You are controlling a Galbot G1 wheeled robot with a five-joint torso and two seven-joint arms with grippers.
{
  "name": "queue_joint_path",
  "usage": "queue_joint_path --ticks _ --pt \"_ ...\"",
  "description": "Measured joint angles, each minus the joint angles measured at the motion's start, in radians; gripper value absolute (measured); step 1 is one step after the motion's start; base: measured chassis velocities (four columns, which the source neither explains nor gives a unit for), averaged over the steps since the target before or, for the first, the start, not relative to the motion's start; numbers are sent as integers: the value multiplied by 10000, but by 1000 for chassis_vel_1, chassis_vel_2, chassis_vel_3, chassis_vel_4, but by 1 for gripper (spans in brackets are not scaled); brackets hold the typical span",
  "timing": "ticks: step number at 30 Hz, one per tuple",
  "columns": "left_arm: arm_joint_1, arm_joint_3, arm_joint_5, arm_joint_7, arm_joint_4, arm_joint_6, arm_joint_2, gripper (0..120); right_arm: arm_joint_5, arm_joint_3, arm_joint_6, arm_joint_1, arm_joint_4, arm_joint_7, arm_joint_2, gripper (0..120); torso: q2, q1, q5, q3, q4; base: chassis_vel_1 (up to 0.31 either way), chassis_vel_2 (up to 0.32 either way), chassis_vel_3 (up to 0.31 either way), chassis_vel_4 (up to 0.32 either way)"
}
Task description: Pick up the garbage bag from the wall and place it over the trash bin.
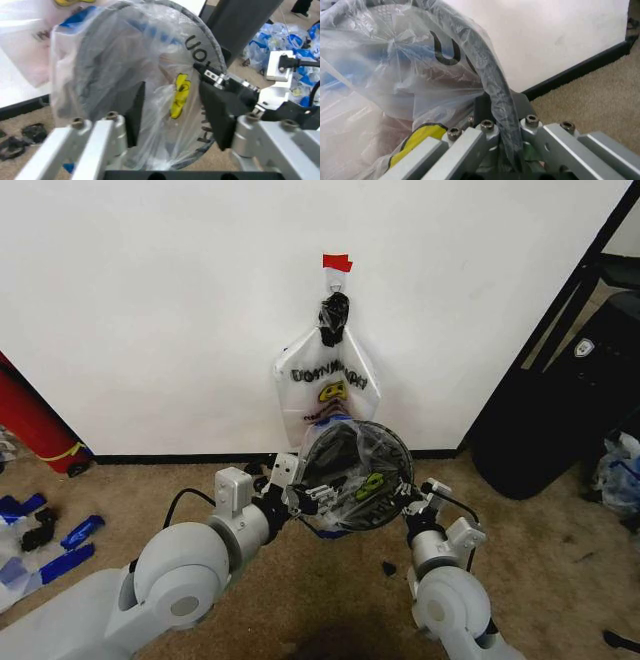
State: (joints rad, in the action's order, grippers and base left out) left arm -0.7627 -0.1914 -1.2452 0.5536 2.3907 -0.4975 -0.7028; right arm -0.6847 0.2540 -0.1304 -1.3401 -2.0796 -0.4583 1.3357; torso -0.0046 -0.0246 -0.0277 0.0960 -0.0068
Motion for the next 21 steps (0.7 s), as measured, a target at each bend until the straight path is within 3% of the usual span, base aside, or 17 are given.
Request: queue_joint_path --ticks 5,7,8,11,21 --pt "796 -891 -465 410 -331 -240 -350 27 467 -57 161 -77 0 72 37 0 0 0 -1 0 0 0 0 0 0" --pt "1513 -1696 -788 773 -767 -386 -741 18 760 -51 278 -150 0 110 67 0 0 0 0 0 -4 0 0 0 0" --pt "1513 -1696 -788 773 -767 -386 -741 18 760 -51 278 -150 0 110 67 0 0 0 0 0 -4 0 0 0 0" --pt "2355 -2444 -1297 1378 -1316 -658 -1322 3 1042 53 418 -286 -12 174 100 0 0 0 1 0 -1 0 0 0 0" --pt "3191 -3326 -1589 2539 -2596 -889 -2382 0 1349 126 601 -411 -74 299 136 0 0 -1 0 0 0 0 0 0 0"
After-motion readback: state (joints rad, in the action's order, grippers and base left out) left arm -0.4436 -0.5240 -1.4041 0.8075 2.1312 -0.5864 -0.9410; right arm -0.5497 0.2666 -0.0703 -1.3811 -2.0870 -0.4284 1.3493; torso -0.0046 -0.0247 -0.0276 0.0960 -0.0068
